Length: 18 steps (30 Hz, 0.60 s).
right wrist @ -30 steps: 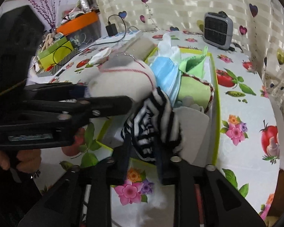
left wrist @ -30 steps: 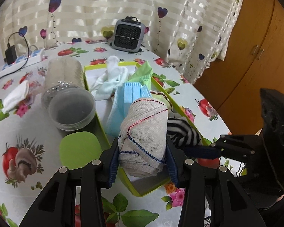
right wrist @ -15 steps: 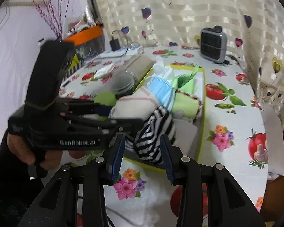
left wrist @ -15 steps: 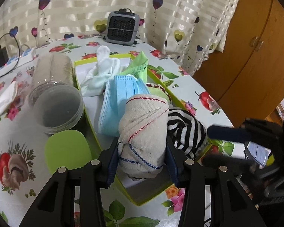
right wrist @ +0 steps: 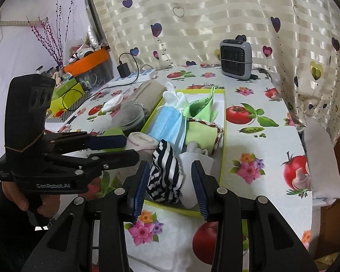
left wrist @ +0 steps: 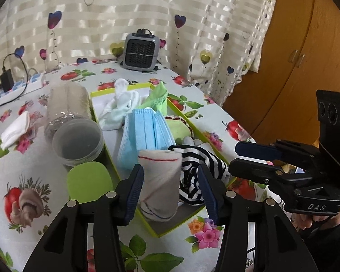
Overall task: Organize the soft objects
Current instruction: 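Lower both socks into the white box and open both grippers, then withdraw both open grippers from the box toward the white towel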
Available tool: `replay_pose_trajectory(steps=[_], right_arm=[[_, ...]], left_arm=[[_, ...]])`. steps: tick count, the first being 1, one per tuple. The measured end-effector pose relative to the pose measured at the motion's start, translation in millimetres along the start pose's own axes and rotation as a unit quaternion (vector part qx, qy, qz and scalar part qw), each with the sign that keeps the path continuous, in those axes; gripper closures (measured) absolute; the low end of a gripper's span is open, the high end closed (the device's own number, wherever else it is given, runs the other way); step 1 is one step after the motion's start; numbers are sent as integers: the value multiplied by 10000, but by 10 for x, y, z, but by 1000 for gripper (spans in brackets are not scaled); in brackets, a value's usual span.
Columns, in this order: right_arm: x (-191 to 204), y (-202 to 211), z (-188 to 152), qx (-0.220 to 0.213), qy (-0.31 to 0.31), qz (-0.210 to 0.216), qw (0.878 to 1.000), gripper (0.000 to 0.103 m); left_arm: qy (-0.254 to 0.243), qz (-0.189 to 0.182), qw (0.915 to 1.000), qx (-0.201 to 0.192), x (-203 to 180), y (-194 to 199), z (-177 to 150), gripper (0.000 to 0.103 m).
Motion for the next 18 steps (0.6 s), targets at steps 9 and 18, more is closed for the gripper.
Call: replay_pose_trajectory(steps=[9,18], right_arm=[[61,26,-5,-83,-16,100,9999,63],[175,3,-14,-147,61,44,9999,63]], left_arm=[[60,337,9994,-88,17,150,-33,54],[256,613,9976,-214,151,344,-70,54]])
Point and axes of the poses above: each gripper's, at about its wrist camera, not at the fingertips, and y roughly against the way its jaws point, x to its left, z to its top, the point moved 3 cm from there along -y, roughly the way its jaws point, and after that the axes turned 10 degrees about -y, right-handed, at the moved point
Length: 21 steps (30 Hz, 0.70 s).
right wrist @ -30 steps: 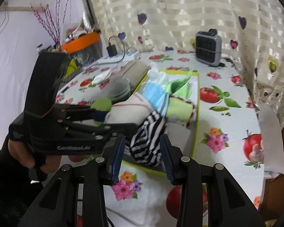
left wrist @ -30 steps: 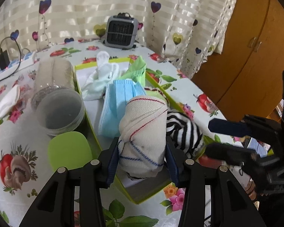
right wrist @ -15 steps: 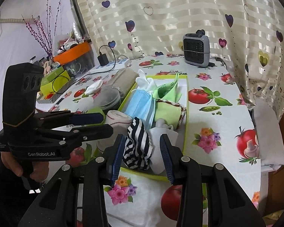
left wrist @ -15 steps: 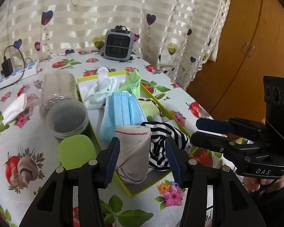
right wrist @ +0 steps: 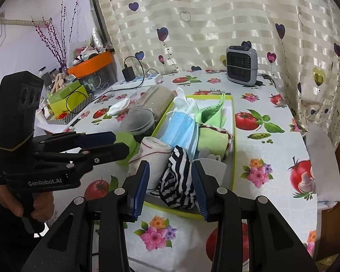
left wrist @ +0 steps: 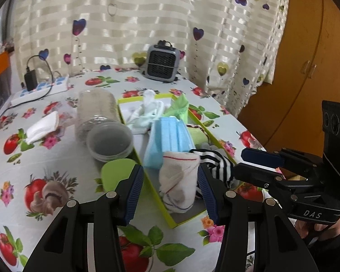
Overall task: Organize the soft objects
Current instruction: 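Withdraw both open grippers from the box toward the white towel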
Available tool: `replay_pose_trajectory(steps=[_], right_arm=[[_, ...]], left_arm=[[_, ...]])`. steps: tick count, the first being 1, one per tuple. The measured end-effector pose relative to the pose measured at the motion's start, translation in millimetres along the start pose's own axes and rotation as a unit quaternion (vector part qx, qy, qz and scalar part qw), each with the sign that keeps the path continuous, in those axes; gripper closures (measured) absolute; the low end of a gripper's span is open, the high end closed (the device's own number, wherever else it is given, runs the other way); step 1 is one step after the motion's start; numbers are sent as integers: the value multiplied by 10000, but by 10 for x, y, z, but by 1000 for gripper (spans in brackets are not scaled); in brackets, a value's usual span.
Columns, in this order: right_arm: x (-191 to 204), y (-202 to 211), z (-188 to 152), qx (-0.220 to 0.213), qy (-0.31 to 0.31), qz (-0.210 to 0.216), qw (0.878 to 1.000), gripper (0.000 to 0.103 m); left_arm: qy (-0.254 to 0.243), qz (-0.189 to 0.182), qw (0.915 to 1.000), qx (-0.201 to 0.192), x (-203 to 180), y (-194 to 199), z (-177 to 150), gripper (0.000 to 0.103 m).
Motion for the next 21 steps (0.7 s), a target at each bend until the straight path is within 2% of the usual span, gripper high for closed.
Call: replay_pose_trajectory(steps=[2,6,15,21], right_arm=[[22,-4,-1,-29,13,4,10000,63],[63,-2,4,-105,-12,37,9999,57],[214,-11,29,-211,64,194,9996,55],[311,-65,21,-84,146,231,9996,55]], left_arm=[[78,71,9999,-25,68,39,-18,54],[284,234,9993,-92,258,131,-47,54],[692,568,9958,-192,649,315,-138,54],[942,798,9922,-158,885,380,-262,54]])
Point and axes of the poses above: each gripper's, at about its wrist camera, not at the fingertips, and y roughly against the way its jaws point, x to its left, z to its top, the point moved 3 cm from there along -y, roughly the way its jaws point, and after that the axes turned 10 degrees about -y, right-handed, at the moved point
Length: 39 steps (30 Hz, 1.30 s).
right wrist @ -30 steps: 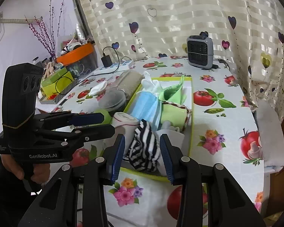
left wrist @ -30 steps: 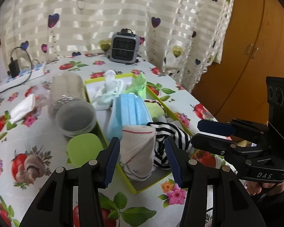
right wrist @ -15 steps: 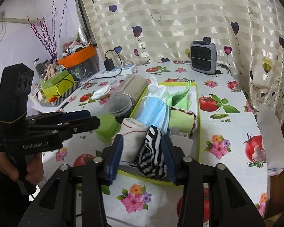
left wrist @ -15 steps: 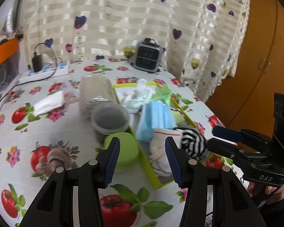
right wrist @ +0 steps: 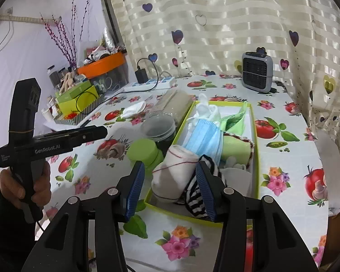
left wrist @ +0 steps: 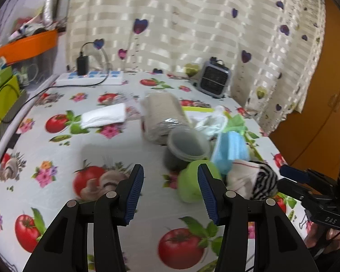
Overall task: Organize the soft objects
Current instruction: 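Withdraw both open grippers from the box toward the white towel, then grasp the white folded towel with the left gripper and lift it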
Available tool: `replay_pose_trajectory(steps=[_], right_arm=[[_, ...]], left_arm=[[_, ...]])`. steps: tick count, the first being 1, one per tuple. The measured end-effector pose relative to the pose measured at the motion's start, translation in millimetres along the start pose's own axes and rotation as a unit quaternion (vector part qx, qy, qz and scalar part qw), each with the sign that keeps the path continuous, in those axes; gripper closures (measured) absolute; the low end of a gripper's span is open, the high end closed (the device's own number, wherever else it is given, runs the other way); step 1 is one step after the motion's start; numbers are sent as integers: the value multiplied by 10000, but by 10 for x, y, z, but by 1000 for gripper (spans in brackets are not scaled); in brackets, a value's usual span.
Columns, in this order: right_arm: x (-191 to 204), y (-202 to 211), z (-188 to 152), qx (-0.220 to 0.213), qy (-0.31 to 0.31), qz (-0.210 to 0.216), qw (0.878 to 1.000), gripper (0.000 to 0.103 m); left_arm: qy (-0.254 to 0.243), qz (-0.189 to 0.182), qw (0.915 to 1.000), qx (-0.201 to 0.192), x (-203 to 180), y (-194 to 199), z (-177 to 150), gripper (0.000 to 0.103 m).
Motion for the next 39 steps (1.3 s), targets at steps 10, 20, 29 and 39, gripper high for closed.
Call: replay_pose_trajectory(steps=[10,20,29,39], right_arm=[[136,-122,25,201,19,12,9998,55],[391,-308,308,153,215,139,9996,55],[670,-590,570,325,607,336,9971,55],[850,-865,795,426,884,362,9945,55]], left_arm=[[343,385,9986,136,389,-25,-52,54],[408,788,9960,98,690,-39,138,54],[406,877,9952,157,880,-221,263,54],[683,760,9944,266,1230,-554,444,54]])
Point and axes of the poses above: each gripper's, at about its wrist camera, not at the fingertips, and y roughly against the way its jaws point, x to its left, z to its top, the point moved 3 cm from there along -y, roughly the way its jaws point, and after that the axes turned 10 degrees about -y, right-handed, at the moved point
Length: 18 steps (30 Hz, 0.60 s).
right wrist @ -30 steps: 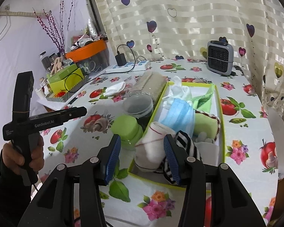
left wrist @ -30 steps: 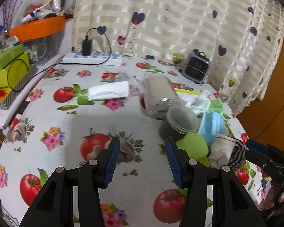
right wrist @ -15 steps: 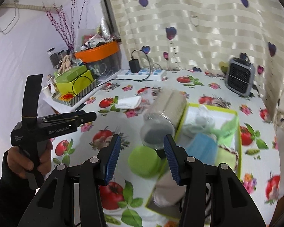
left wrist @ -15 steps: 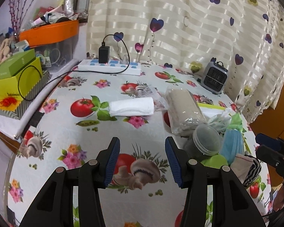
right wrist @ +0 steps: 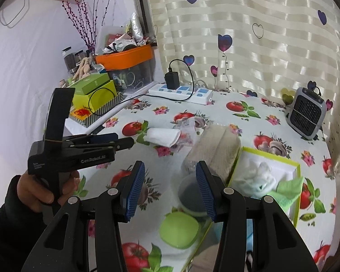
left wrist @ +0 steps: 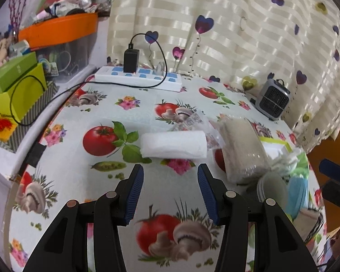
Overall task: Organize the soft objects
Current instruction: 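Grasp the white folded towel with the left gripper and lift it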
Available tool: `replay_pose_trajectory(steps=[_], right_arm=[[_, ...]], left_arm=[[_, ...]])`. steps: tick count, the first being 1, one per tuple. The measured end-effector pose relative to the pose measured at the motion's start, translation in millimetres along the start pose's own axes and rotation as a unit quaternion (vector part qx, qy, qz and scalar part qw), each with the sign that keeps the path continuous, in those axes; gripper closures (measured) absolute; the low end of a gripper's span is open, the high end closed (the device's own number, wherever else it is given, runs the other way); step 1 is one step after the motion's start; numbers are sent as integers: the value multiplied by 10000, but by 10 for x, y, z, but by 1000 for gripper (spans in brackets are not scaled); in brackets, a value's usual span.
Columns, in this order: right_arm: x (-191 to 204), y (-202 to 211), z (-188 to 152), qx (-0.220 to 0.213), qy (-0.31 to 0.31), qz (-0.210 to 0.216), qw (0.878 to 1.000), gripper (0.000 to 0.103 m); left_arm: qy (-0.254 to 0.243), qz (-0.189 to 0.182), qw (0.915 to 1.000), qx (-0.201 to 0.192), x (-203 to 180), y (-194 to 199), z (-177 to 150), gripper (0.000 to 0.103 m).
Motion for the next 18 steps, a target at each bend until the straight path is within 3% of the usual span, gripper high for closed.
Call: replay_pose_trajectory(steps=[3,9,13,18], right_arm=[[-18,-50,88,-18,-15,-19,10000,55],[-71,-121,137,-3,-84,-35,10000,55],[-99,-183,126,68,-118,-40,9999,55],[-104,-232,122,111,-76,-41,9999,55]], left_arm=[[45,-35,10000,37,37,-94,54,54],[714,-663,9946,357,91,-371,-11,54],[1481,-1158,9814,393,150,-522,-24,54],[2302,-1348,9631,364,261,-708,-1,54]])
Point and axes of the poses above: each gripper's, at about its wrist camera, not at the fingertips, and y roughly against the way its jaws point, x to its left, z to its top, the point moved 3 cm from there along -y, roughly the way its jaws point, and after that the axes turned 10 degrees about -y, right-handed, at the moved point
